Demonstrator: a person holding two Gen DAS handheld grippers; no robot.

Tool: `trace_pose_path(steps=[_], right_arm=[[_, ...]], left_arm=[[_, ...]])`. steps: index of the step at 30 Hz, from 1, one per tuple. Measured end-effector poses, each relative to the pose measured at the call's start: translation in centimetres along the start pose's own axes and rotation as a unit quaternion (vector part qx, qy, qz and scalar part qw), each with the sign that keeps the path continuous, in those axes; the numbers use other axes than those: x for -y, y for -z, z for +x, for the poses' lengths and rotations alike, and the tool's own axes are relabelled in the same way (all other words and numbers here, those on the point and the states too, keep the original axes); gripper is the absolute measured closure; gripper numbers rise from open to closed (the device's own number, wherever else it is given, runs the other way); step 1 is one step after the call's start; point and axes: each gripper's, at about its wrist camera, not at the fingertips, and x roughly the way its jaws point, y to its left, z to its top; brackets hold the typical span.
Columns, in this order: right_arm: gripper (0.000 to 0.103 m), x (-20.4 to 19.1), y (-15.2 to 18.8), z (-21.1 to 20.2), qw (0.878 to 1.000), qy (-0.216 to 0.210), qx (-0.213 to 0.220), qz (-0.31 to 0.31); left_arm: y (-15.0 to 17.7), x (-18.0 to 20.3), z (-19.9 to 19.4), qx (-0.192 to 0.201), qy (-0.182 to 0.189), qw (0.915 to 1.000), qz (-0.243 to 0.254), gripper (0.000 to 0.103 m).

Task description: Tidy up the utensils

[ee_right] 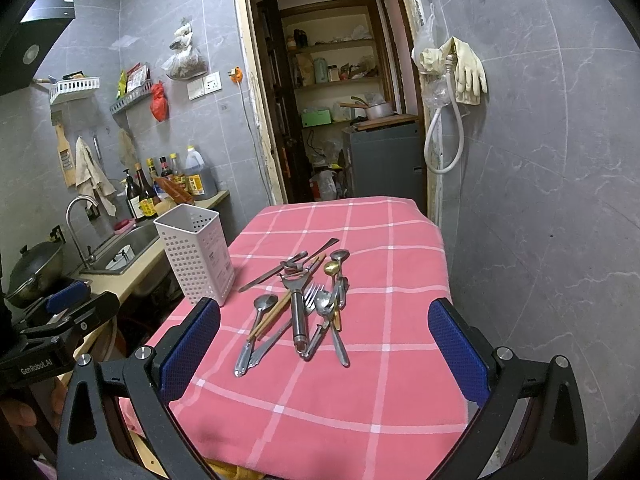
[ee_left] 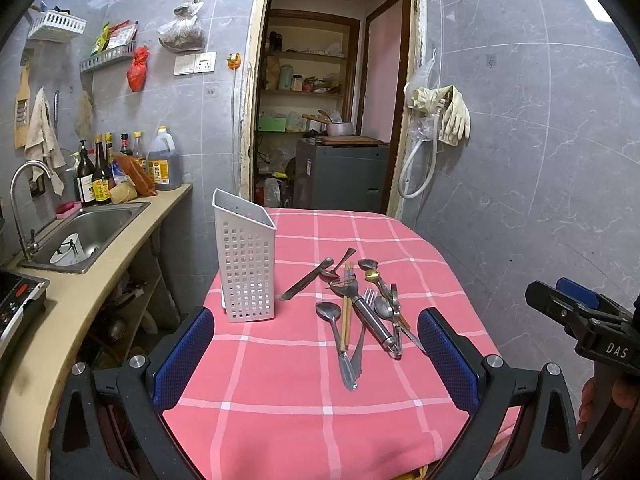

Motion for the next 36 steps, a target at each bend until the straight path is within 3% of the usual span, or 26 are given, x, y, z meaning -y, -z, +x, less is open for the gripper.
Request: trace_pose_path(steps=[15, 28, 36], right_arm=[[0.001, -1.7, -2.3, 3.6, 0.999, 0.027, 0.017, 0.013], [0.001, -3.6, -7.4, 6.0, 0.996, 0.061, 0.062, 0.015], [0.001, -1.5, -10.7, 8.5, 0.996, 0.059, 0.061, 0.011]], left_arm=[[-2.5, -1.5, 3.4, 0.007, 0.028, 0.9995, 0.009, 0.001], [-8.5, -3.7, 8.1, 0.053, 0.092, 0.9936, 0.039, 0.001], [-11.3, -2.9, 11.3, 0.067, 0.134, 0.9872, 0.055, 0.001]])
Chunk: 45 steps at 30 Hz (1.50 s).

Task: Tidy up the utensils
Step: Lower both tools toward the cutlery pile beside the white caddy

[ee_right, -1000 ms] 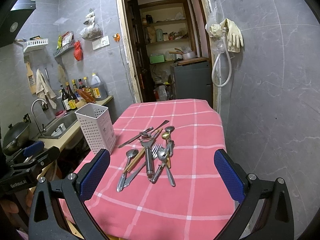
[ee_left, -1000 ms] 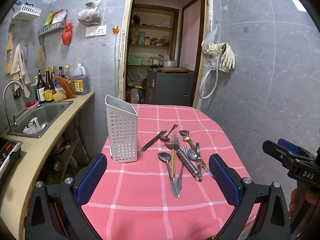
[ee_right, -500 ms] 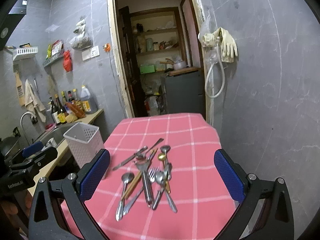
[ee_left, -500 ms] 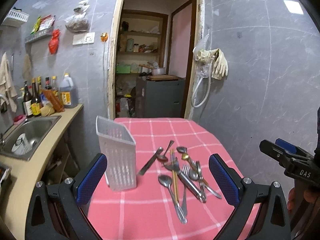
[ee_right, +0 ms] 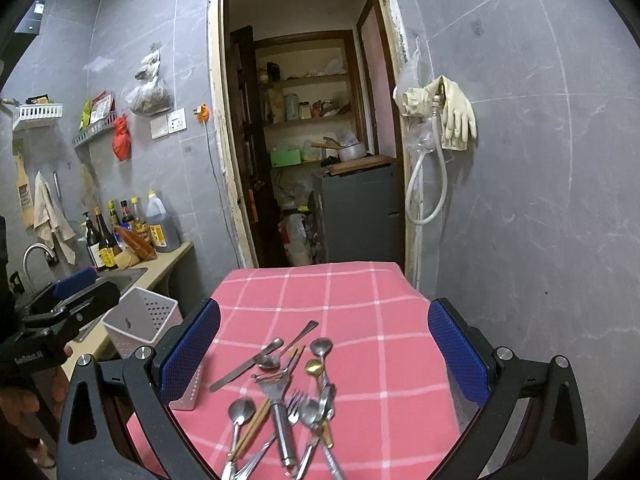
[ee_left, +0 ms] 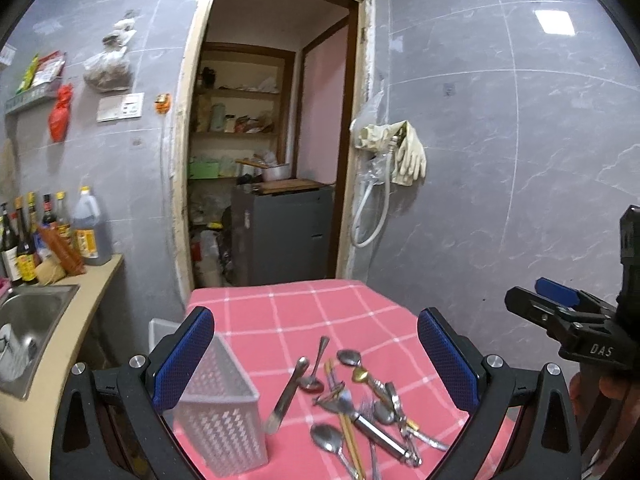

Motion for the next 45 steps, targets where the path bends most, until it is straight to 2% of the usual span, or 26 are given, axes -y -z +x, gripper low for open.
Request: trace_pose_path(steps=[5, 11, 18, 21, 23, 24, 28, 32, 36, 45], right_arm=[[0.001, 2.2, -1.6, 3.4, 1.0, -0.014, -0.009, -0.006], [0.001, 5.5, -3.0, 8.9, 0.998, -0.05, -0.022, -0.009], [0.002, 8.5, -2.0, 16.7, 0.993, -0.108, -0.055, -0.014], [0.015, 9.4, -0.4, 20.0, 0.987, -0.134, -0.087, -0.007], [0.029, 9.8, 1.2, 22.2, 0.982, -0.147, -0.116, 0.001], [0.032, 9.7, 2.0, 22.9, 0.98, -0.152, -0.126, 0.004], [0.051, 9.5, 5.2, 26.1, 0.966, -0.186, -0.179, 0.018], [0.061, 8.4, 8.0, 28.6, 0.947, -0.229, -0.223, 0.025], [0.063, 6.9, 10.3, 30.4, 0.929, -0.262, -0.262, 0.021], [0.066, 3.7, 13.0, 33.4, 0.888, -0.301, -0.347, 0.019]], left_arm=[[-1.1, 0.9, 3.1, 0.0, 0.015, 0.9998, -0.011, 0.001], [-1.4, 1.8, 8.0, -0.017, 0.001, 0.9988, -0.045, 0.001], [0.8, 2.8, 13.5, -0.051, -0.054, 0.9926, -0.096, 0.001], [2.6, 3.2, 15.5, -0.071, -0.078, 0.9887, -0.107, 0.001], [3.9, 3.3, 16.5, -0.086, -0.091, 0.9853, -0.116, 0.004], [4.5, 3.3, 17.0, -0.094, -0.097, 0.9836, -0.12, 0.007], [6.8, 2.8, 19.0, -0.137, -0.109, 0.9747, -0.139, 0.022], [9.0, 2.0, 20.5, -0.183, -0.123, 0.9584, -0.181, 0.029], [11.1, 1.3, 20.9, -0.213, -0.145, 0.9412, -0.218, 0.032], [13.6, -0.3, 22.2, -0.234, -0.145, 0.9192, -0.282, 0.052]])
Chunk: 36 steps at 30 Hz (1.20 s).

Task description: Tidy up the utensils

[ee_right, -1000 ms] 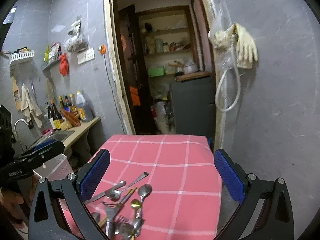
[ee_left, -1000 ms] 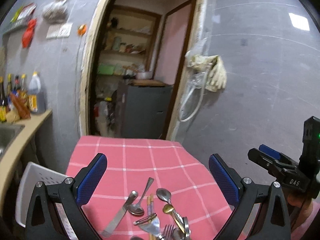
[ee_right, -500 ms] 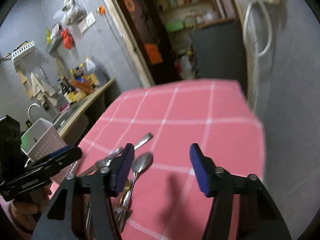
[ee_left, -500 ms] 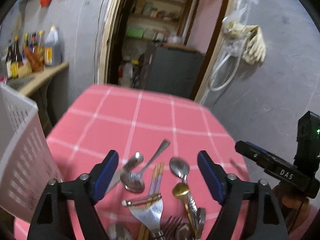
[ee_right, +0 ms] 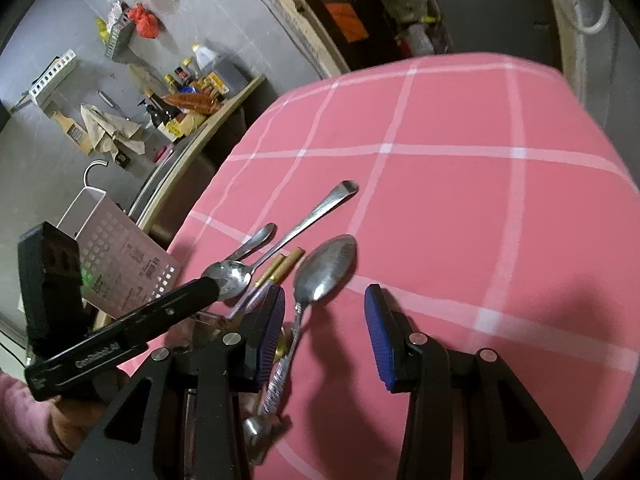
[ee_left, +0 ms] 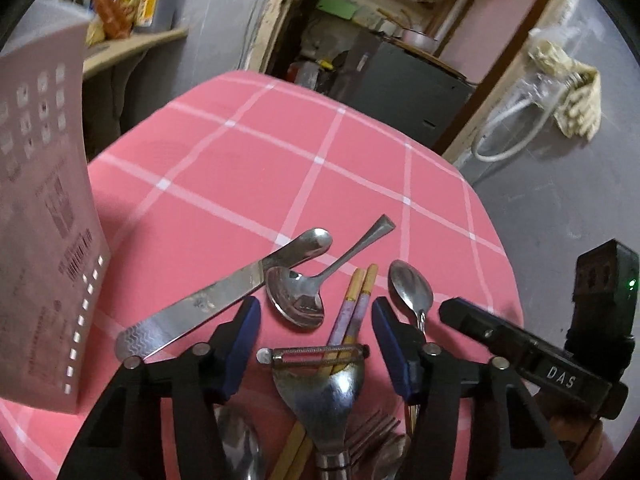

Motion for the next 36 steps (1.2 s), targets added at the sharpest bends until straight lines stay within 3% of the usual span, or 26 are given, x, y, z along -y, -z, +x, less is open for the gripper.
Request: trace_pose_path(steps=[5, 11, 12, 14, 16, 24, 29, 36], right_arm=[[0.066, -0.1, -0.9, 2.4, 0.999, -0.023, -0.035, 0.026], [0.069, 0.1, -1.6, 3.9, 0.997, -0.042, -0.042, 0.053], [0.072, 0.2, -1.7, 4.1, 0.996, -0.044, -0.041, 0.062], [0.088, 0.6, -1.6, 4.2, 0.996, -0.038, -0.043, 0.074], [0.093, 1.0, -1.4, 4.2, 0.993, -0.049, -0.037, 0.097], [0.099, 0.0, 0.4, -0.5, 0.987, -0.061, 0.035, 0.145], [0.1, -1.9, 1.7, -5.2, 0.987, -0.022, 0.092, 0.129], [0.101, -5.9, 1.8, -11.6, 0.975, 0.03, 0.194, 0.106]], left_arm=[[-0.6, -0.9, 0.9, -0.004, 0.005, 0.9993, -0.036, 0.068], [-1.2, -1.4, 1.5, -0.009, -0.009, 0.9985, -0.052, 0.092], [-1.3, -1.4, 1.4, -0.008, -0.01, 0.9985, -0.054, 0.094], [-1.5, -1.3, 1.1, -0.001, -0.012, 0.9987, -0.05, 0.097], [-1.7, -1.1, 0.7, 0.007, -0.011, 0.9989, -0.045, 0.098], [-3.1, 0.7, -2.2, 0.051, -0.006, 0.9985, 0.019, 0.097], [-4.4, 2.3, -5.0, 0.082, 0.005, 0.9938, 0.076, 0.098], [-6.4, 2.7, -10.4, 0.111, 0.037, 0.9852, 0.126, 0.098]])
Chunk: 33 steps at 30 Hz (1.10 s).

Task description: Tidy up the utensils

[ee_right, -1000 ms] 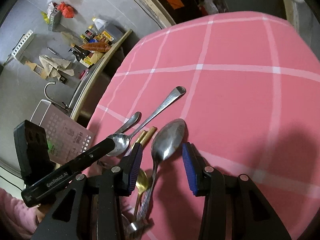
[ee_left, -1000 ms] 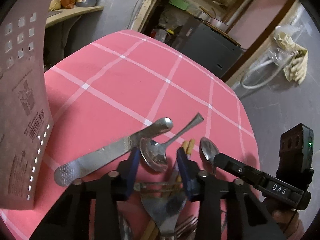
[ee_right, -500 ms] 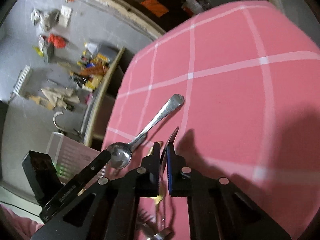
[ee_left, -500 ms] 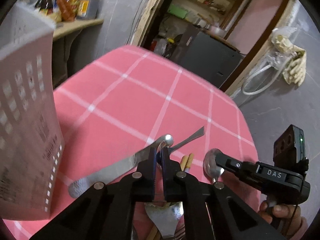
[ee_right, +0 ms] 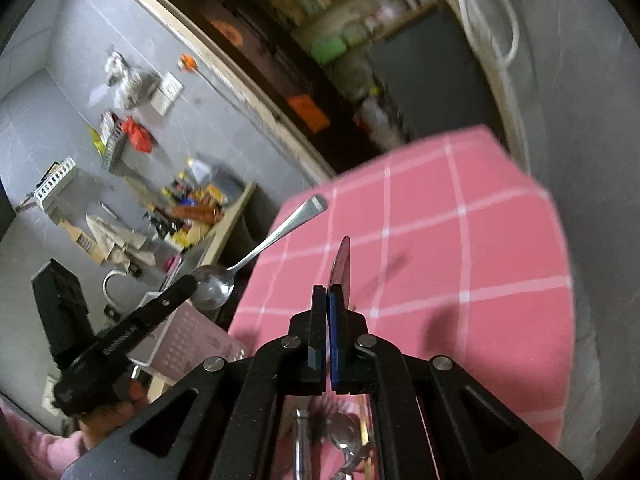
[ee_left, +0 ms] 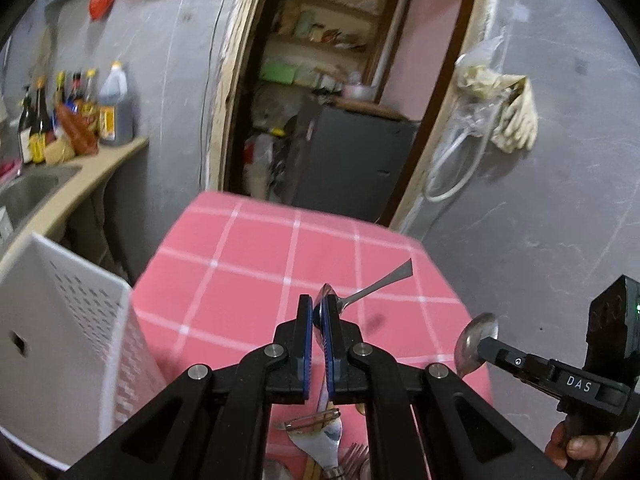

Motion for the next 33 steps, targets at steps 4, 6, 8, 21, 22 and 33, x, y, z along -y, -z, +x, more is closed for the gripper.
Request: trace_pose_path(steps=[4, 6, 8, 21, 22, 33], right_arm=[[0.101, -2.8, -1.5, -2.6, 0.998, 0.004, 0.057, -0.021], [0.101, -4.2, -2.3, -3.6, 0.996, 0.004, 0.079, -0.033], [0.101, -6.1, -2.9, -3.9, 0.994, -0.007, 0.099, -0.041], [0.101, -19.7, -2.7, 0.3, 0.973, -0.15, 0.138, -0.11], [0.101, -20.3, -2.5, 0.7, 0.971, -0.157, 0.136, -0.116], [0.101, -22.7, 0.4, 5.7, 0.968, -0.186, 0.096, -0.139]], left_arm=[[-1.5, -0.7, -3.2, 0.014, 0.006, 0.9997, 0.018, 0.098], [-2.3, -1.5, -5.0, 0.022, 0.005, 0.9994, 0.027, 0.098], [-3.0, -2.6, -6.8, 0.028, 0.001, 0.9991, 0.032, 0.098], [-4.0, -10.6, -16.6, 0.046, -0.082, 0.9948, 0.039, 0.098], [-4.1, -11.1, -17.3, 0.043, -0.091, 0.994, 0.042, 0.098], [-4.0, -12.1, -18.7, -0.005, -0.145, 0.9861, 0.08, 0.098]])
